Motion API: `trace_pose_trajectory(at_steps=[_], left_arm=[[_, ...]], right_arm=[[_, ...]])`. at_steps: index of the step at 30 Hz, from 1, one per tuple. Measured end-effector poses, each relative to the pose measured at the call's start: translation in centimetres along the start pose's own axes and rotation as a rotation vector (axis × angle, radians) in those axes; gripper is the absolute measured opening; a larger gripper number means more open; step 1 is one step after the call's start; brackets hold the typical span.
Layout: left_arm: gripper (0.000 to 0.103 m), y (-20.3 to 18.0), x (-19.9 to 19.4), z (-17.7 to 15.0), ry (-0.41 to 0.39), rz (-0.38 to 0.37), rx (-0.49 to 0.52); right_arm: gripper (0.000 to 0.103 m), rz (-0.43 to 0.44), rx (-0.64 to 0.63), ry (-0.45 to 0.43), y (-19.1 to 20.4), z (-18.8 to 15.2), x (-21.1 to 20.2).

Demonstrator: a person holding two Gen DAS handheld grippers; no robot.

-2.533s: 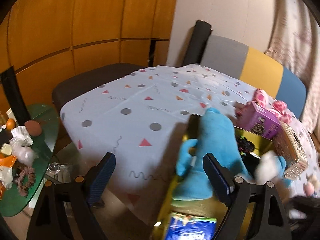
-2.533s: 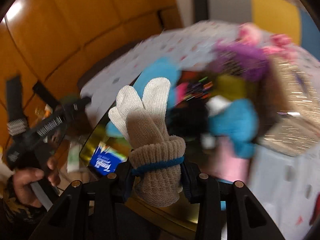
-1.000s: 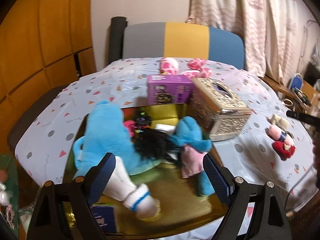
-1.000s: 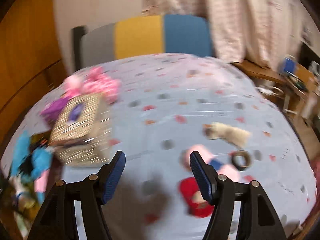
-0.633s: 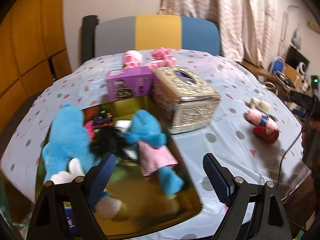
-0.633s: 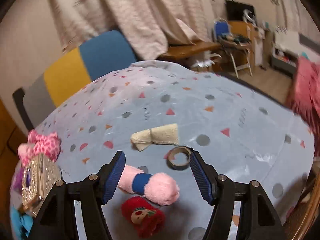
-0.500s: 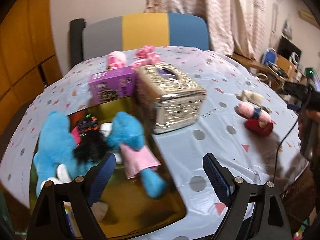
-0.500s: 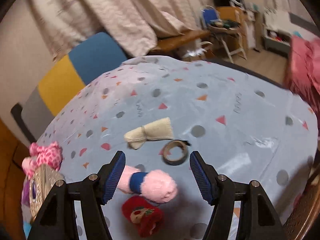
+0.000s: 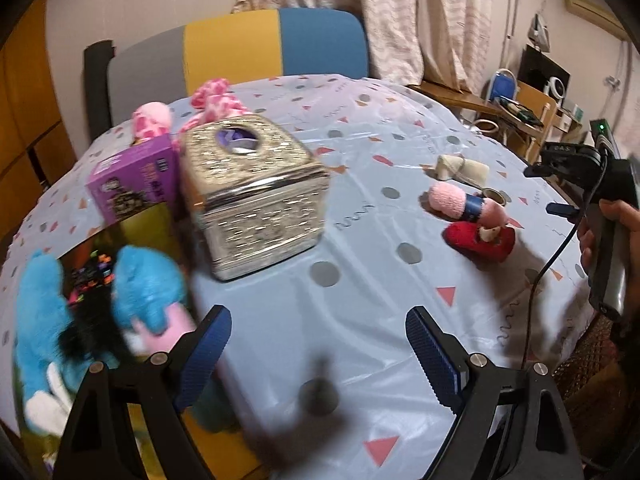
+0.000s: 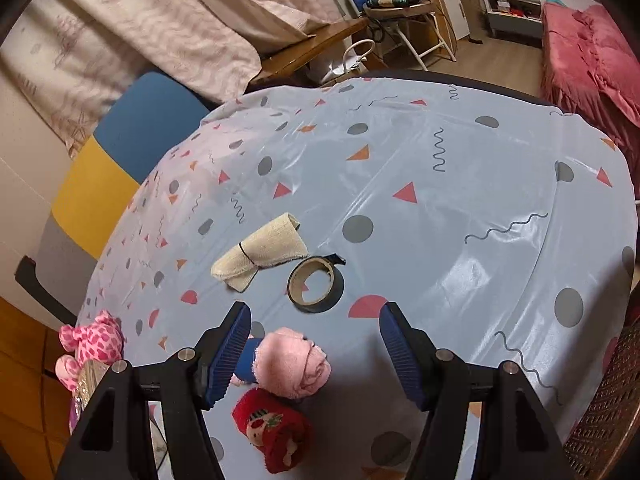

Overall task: Organize soft objects
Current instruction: 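Grasp the red heart plush with the left gripper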

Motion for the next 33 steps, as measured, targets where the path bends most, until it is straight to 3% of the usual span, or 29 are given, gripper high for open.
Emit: trace_pose_trajectory(at_steps=[4, 10, 23, 24, 26, 27, 29, 33], left_arm=[[0.09, -1.8, 2.0, 0.6, 0.028, -0.029, 0.024], [0.098, -6.1, 5.5, 2.2, 0.058, -0.152, 0.062], [0.102, -18.6, 12.9, 2.8, 0.17, -0.377, 0.255], [0.1, -19.3, 13.2, 2.6, 0.175, -0.387, 0.268], [0.066, -20.7, 14.3, 2.2, 0.185, -0.392, 0.297], [0.064, -21.1, 15.0, 1.9, 0.198, -0.401, 0.298], [0.044, -21.4, 15.9, 1.3, 0.23, -0.418, 0.29], [0.038, -20.6, 15.1, 0.8, 0.179, -0.416, 0.292]], right_arm=[[0.068, -0.032, -0.047, -0.016, 0.5, 0.0, -0.4], [0.068, -0.032, -0.09, -0.064, 1.3, 0.5, -1.4], [0.068, 0.014, -0.024, -0.04, 0.4, 0.6, -0.9], [0.068, 0.015, -0.019, -0.039, 0.3, 0.6, -0.8], [0.068, 0.019, -0.005, -0.028, 0.2, 0.6, -0.6], [0.068, 0.02, -0.002, -0.023, 0.1, 0.5, -0.5], [0.068, 0.024, -0.007, -0.017, 0.2, 0.5, -0.2], [0.068, 0.038, -0.016, -0.012, 0.5, 0.4, -0.1]])
Point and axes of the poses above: each gripper's, at about its wrist camera, not at the fingertips, and x roughly the way its jaws point, y to its left, z to its top, the point moved 6 cm from there along x, roughly the way its jaws point, and after that the axes turned 11 degrees about -x, right-handed, at the moved point
